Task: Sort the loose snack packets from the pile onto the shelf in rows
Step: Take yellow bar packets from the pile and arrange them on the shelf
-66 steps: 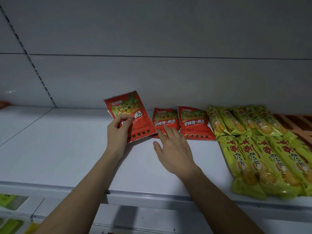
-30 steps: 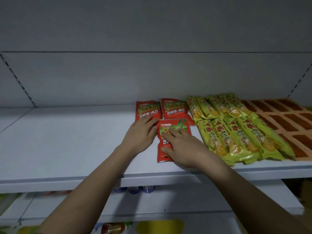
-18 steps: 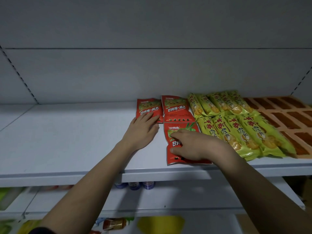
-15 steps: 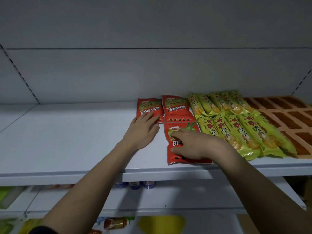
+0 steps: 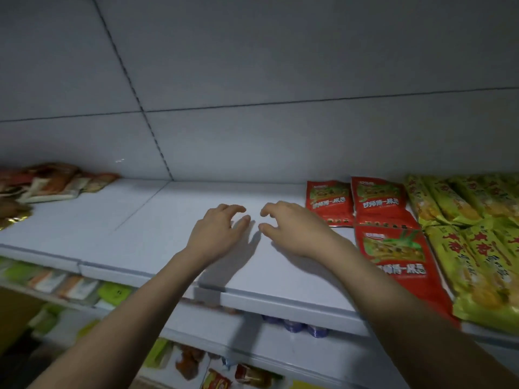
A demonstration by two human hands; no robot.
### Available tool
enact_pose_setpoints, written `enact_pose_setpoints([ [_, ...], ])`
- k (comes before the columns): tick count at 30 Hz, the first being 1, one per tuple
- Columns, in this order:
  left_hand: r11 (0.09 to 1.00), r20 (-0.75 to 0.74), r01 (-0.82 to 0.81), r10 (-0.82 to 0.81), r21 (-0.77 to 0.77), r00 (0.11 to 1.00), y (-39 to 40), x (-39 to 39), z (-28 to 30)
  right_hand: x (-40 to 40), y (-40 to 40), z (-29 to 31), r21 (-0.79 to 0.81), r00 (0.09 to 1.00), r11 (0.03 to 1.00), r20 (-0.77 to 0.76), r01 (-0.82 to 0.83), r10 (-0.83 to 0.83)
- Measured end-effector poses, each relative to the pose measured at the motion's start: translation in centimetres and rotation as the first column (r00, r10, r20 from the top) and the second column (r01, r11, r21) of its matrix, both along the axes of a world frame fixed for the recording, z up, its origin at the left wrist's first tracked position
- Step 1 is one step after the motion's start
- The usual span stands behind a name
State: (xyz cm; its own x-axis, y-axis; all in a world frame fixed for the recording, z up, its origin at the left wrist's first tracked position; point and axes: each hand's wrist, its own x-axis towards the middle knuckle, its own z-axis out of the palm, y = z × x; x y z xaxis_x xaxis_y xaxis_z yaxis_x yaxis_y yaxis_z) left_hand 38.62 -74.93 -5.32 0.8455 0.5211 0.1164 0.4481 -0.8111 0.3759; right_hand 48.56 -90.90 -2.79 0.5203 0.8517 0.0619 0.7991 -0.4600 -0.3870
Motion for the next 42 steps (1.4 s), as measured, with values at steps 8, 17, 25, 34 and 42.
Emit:
enact_pose_setpoints([
  [8, 0.960, -0.016, -0.280, 0.280, 0.012, 0.960, 11.6, -12.3, 2.8, -7.3, 13.2, 1.9, 0.014, 0.983, 0.983, -0.008, -0.183, 0.183],
  [17, 0.903, -0.021, -0.430, 0.430, 0.006, 0.903, 25.4, -29.6, 3.7, -22.4, 31.2, 2.7, 0.035, 0.930, 0.931, -0.039, -0.365, 0.366],
  [25, 0.832, 0.004, -0.555, 0.555, 0.011, 0.832, 35.3, -41.6, 4.6, -33.9, 45.6, 3.6, 0.063, 0.853, 0.853, -0.034, -0.519, 0.521],
  [34, 0.782, -0.006, -0.622, 0.622, -0.031, 0.783, 47.8, -45.1, 2.0, -36.5, 59.0, 1.9, 0.049, 0.804, 0.805, -0.037, -0.591, 0.593],
  [42, 0.743, 0.003, -0.658, 0.663, -0.124, 0.749, 60.2, -45.0, -1.3, -36.7, 74.6, -1.6, 0.170, 0.809, 0.794, 0.036, -0.583, 0.586],
])
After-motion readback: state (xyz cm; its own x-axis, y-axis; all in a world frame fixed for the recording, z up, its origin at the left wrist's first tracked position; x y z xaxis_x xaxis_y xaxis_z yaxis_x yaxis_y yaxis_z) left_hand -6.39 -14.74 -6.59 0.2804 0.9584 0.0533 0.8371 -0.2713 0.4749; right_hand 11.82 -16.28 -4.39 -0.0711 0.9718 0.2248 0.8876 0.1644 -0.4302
